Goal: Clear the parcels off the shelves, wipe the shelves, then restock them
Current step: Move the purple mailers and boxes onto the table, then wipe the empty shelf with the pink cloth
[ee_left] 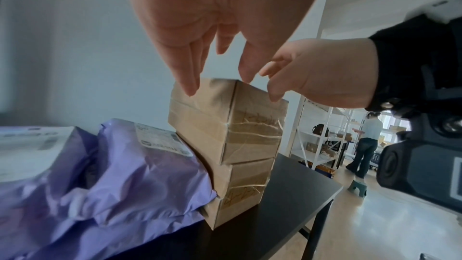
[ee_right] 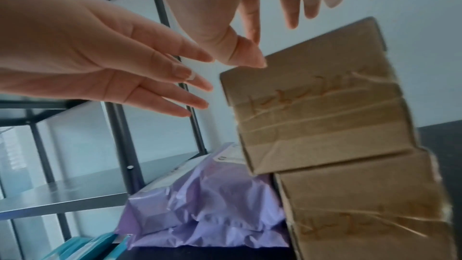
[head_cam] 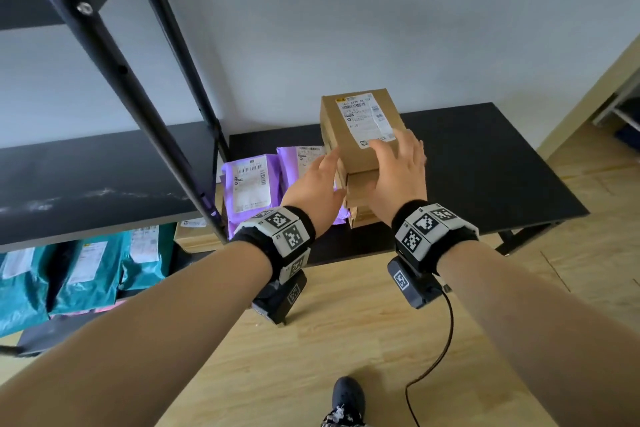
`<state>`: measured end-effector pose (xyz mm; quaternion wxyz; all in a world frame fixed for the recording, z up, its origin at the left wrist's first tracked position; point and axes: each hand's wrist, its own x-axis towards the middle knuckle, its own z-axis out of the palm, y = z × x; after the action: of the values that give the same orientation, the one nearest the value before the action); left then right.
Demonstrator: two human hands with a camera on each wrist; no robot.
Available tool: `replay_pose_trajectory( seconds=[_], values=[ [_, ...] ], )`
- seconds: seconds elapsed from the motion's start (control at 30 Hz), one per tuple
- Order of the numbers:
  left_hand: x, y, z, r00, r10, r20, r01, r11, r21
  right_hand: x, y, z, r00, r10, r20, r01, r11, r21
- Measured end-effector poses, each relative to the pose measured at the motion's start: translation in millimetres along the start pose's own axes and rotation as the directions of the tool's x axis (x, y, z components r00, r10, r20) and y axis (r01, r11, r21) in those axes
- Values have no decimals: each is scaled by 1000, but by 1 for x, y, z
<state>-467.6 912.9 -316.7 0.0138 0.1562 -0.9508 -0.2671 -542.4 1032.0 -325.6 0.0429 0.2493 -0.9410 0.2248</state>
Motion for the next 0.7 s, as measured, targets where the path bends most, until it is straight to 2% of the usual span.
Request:
replay_pose_trajectory(
  seconds=[0.2,0.37,0.47,0.57,0.7],
  values=[
    [-54,-48,-46,994,-18,-107,16,1000,-16,-24,-80,11,992,-124,5,123,991,52],
    [-124,-118,-106,970,-74,-233,65,997,-49,-61,-181,33,965,-263,-7,260,949,179],
    [-168,-163,-144,941,-112,-319,105,994,-37,-84,-248,45,928,-370,-30,366,896,253],
    [-212,-208,-181,906,-159,-393,168,986,-12,-104,-312,57,895,-446,-2,428,858,284],
    [-260,-259,-227,839,-235,-491,251,967,-33,-123,-389,70,842,-539,15,512,807,294]
  ],
)
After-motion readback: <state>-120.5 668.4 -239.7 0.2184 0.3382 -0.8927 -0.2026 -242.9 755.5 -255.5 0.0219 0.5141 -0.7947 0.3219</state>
